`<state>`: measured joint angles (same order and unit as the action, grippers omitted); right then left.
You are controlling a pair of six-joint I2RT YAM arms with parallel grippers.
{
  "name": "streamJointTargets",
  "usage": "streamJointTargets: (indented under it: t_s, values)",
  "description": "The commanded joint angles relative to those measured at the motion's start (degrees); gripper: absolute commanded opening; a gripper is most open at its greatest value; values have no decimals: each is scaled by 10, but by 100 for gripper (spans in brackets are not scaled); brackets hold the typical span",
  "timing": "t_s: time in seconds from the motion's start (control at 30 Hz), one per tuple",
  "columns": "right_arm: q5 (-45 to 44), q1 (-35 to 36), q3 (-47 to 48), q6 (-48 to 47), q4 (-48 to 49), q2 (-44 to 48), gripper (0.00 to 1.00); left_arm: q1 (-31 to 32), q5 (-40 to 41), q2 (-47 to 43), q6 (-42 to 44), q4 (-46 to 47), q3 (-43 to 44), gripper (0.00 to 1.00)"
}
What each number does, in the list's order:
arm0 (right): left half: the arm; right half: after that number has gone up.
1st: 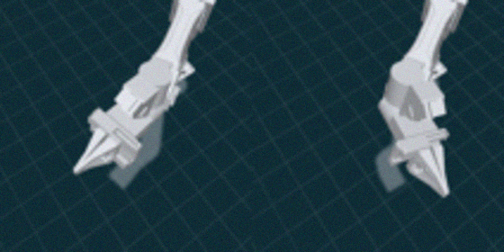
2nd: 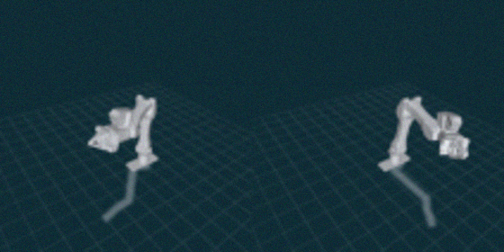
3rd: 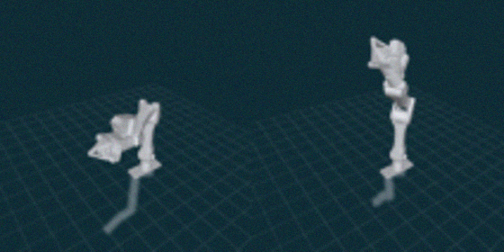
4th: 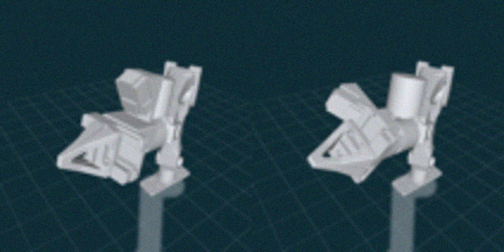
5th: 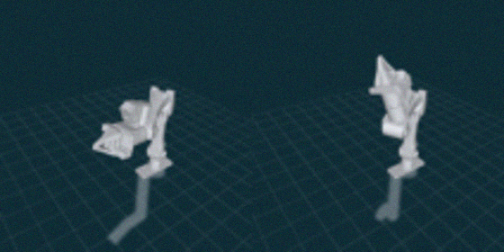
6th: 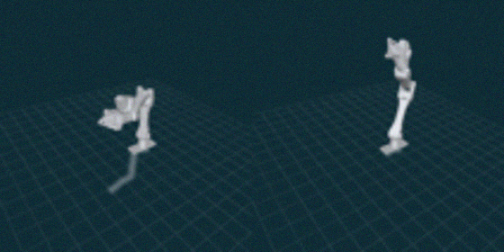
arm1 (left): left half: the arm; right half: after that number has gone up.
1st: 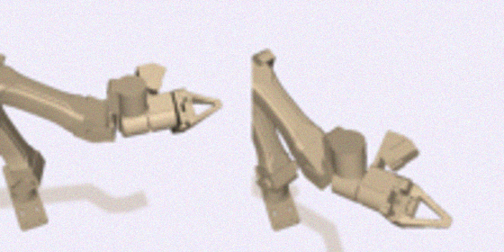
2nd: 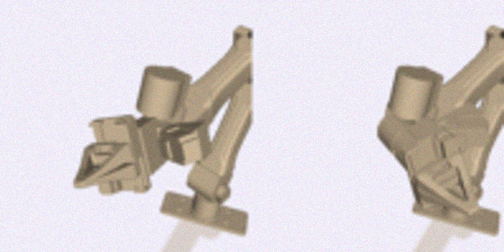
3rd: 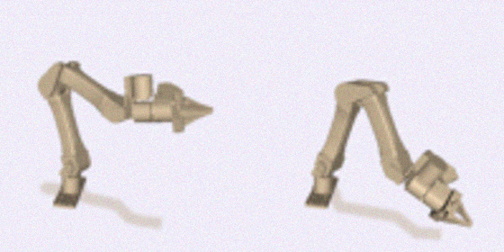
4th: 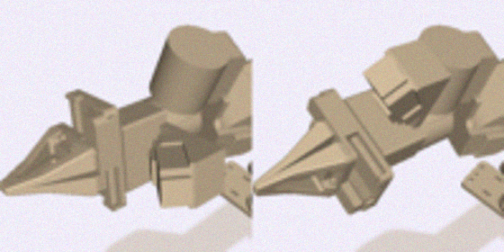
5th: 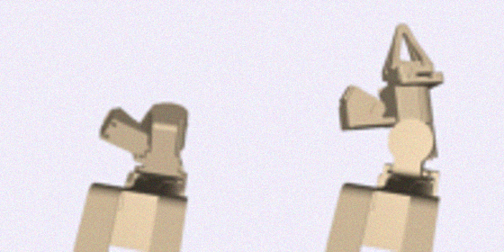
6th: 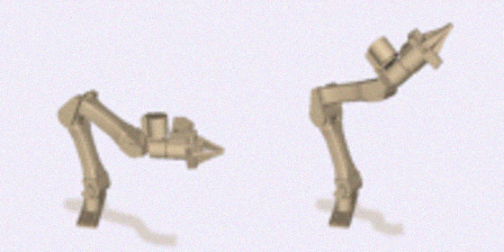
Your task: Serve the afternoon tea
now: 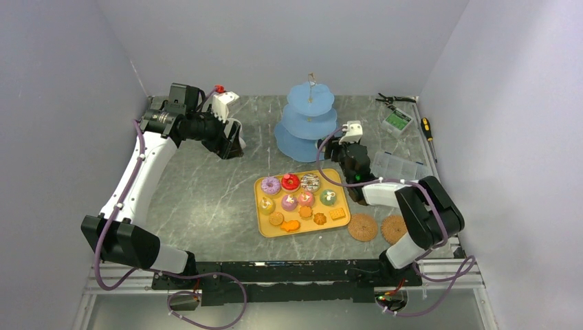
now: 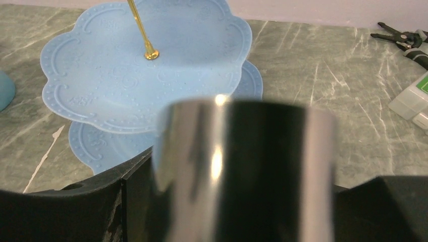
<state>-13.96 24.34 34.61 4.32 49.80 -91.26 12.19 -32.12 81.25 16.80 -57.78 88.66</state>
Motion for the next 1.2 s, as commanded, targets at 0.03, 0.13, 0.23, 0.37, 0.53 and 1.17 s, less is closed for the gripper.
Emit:
streamJointTargets:
  t_s: [0.03, 0.13, 0.23, 0.37, 0.53, 1.17]
  values:
    - [-8, -2, -17, 12, 30, 55, 65, -3, -16, -16, -8, -4, 8, 83]
    - [-5, -1, -27, 10, 21, 80, 66, -4, -20, -15, -8, -8, 11, 83]
    - [-2, -1, -39, 9, 12, 107, 68, -4, -19, -17, -6, -7, 13, 83]
    - [3, -2, -57, 14, -14, 149, 67, -6, -17, -19, -5, -12, 18, 83]
    - [30, 8, -99, 28, -91, 252, 66, -8, -18, -21, -6, -16, 18, 83]
    - [-127, 193, -111, 106, -482, 506, 61, -8, -28, -15, -19, -14, 15, 82]
